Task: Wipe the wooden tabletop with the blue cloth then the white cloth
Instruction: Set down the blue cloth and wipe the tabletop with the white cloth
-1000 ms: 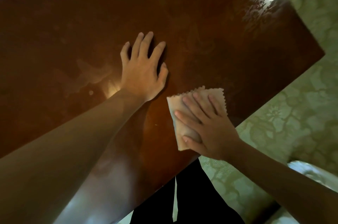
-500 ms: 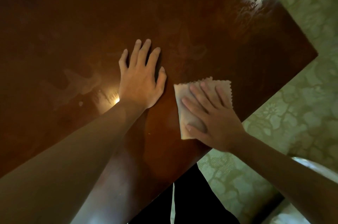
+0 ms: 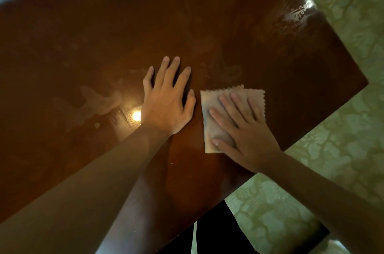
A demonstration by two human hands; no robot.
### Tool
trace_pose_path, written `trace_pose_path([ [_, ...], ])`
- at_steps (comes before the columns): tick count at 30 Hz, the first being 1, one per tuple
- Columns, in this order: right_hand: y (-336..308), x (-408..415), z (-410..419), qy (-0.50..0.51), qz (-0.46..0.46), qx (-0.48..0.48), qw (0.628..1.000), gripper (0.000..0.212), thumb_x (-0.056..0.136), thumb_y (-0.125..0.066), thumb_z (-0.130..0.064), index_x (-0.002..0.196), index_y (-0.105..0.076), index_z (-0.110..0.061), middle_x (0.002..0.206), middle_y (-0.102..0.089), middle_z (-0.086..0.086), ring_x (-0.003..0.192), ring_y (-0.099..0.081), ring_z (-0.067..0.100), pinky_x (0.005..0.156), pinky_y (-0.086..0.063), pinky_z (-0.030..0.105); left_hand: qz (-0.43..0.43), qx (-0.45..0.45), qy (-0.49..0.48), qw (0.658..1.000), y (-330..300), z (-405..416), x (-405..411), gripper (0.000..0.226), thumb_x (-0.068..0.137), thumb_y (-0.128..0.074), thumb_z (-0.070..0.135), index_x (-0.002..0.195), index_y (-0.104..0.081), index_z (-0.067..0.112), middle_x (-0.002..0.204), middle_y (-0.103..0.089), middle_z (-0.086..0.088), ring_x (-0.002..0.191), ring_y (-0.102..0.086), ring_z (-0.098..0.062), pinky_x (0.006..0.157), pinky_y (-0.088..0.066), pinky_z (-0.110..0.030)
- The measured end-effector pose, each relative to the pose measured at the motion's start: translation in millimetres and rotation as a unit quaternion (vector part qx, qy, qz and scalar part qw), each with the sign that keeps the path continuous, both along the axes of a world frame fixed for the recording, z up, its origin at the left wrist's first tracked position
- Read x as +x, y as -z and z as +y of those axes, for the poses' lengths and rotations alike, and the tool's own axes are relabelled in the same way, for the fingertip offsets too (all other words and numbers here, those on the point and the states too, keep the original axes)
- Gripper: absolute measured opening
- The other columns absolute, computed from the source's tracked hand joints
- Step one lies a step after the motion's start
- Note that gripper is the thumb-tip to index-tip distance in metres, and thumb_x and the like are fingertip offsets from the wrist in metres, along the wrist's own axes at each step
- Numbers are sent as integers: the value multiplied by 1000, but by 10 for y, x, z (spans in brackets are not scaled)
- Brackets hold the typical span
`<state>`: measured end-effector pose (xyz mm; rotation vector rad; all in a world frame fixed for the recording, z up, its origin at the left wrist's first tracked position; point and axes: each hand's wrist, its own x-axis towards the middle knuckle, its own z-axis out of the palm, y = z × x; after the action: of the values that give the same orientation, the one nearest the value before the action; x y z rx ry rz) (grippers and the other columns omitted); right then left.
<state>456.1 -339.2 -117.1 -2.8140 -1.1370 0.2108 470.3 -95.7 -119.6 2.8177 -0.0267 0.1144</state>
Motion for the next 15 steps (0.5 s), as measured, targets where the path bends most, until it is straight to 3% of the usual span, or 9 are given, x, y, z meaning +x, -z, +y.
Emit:
trace_pose_path([
  [4, -22, -105, -37, 5, 10, 5, 1000, 67, 103, -31, -60, 161, -28, -24, 170, -20, 10, 158, -14, 32, 125, -15, 60, 5, 0, -1, 1000, -2, -3, 8, 54, 100, -41, 41, 147, -47, 15, 159, -37, -14, 151, -25, -31, 121, -12, -52],
  [11, 10, 618, 276, 5, -8, -26, 1000, 65, 104, -27, -59, 161, -22, -27, 171, -17, 8, 158, -12, 31, 127, -9, 55, 17, 3, 3, 1000, -6, 0, 8, 55, 100, -39, 42, 147, -48, 15, 159, -37, -13, 152, -25, -31, 121, -14, -53],
  [15, 26, 428, 154, 7, -17, -14, 1000, 63, 106, -26, -58, 161, -20, -28, 171, -16, 7, 159, -11, 31, 127, -11, 57, 24, 5, 5, 1000, -10, 4, 4, 55, 100, -40, 42, 148, -48, 15, 160, -36, -13, 152, -23, -30, 121, -15, -54],
])
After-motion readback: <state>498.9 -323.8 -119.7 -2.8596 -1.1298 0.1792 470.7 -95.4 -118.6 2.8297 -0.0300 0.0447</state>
